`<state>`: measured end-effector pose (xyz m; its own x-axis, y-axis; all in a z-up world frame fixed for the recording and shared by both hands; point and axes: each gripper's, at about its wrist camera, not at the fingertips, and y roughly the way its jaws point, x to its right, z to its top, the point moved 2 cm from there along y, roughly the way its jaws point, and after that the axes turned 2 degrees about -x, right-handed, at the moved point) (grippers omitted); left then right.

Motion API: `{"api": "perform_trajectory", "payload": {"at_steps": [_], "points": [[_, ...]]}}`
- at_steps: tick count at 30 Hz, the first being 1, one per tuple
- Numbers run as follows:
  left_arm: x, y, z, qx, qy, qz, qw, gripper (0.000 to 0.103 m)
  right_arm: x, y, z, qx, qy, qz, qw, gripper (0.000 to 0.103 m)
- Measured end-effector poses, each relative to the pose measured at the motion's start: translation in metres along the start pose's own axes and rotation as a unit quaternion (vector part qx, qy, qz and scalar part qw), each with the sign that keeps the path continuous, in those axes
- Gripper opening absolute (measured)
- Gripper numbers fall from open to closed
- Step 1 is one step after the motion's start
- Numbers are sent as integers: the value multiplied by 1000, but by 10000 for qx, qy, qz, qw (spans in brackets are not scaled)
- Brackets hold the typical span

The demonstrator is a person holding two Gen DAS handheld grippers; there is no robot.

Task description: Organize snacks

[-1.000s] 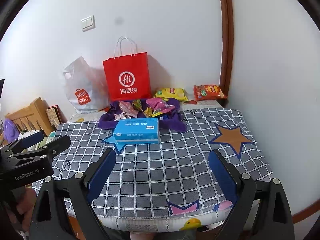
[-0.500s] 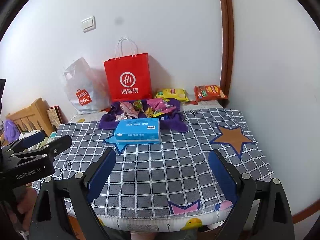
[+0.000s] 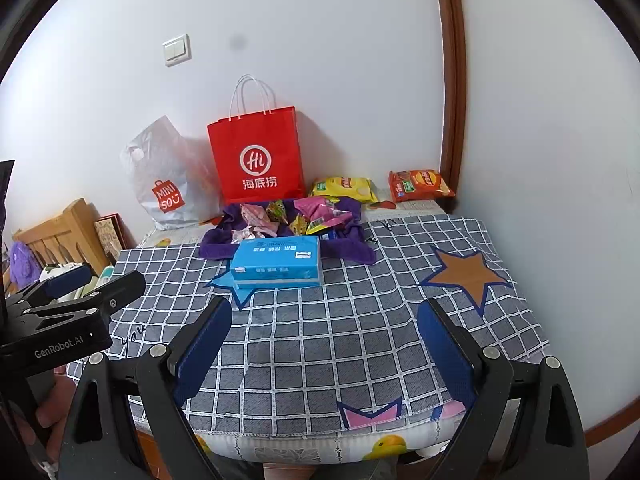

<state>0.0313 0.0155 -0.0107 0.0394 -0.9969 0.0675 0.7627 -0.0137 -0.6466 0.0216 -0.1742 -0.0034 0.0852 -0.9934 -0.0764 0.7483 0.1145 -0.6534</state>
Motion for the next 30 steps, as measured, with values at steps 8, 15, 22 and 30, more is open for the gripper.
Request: {"api": "perform_trajectory", "payload": {"at_steps": [8, 15, 22, 30], "points": [[0, 0, 0, -7, 0, -2, 10000, 99, 0, 0, 0, 3, 21, 6, 10000, 93], [-1, 0, -1, -1, 1, 0, 10000, 99, 0, 1, 0, 12, 23, 12, 10000, 93], [-1, 0, -2, 0, -8, 3, 10000, 99, -1, 1, 0, 15, 24, 13, 10000, 93], [-2, 0, -2, -3, -4, -4, 10000, 99, -2, 0, -1, 39, 18, 22, 10000, 93]]}}
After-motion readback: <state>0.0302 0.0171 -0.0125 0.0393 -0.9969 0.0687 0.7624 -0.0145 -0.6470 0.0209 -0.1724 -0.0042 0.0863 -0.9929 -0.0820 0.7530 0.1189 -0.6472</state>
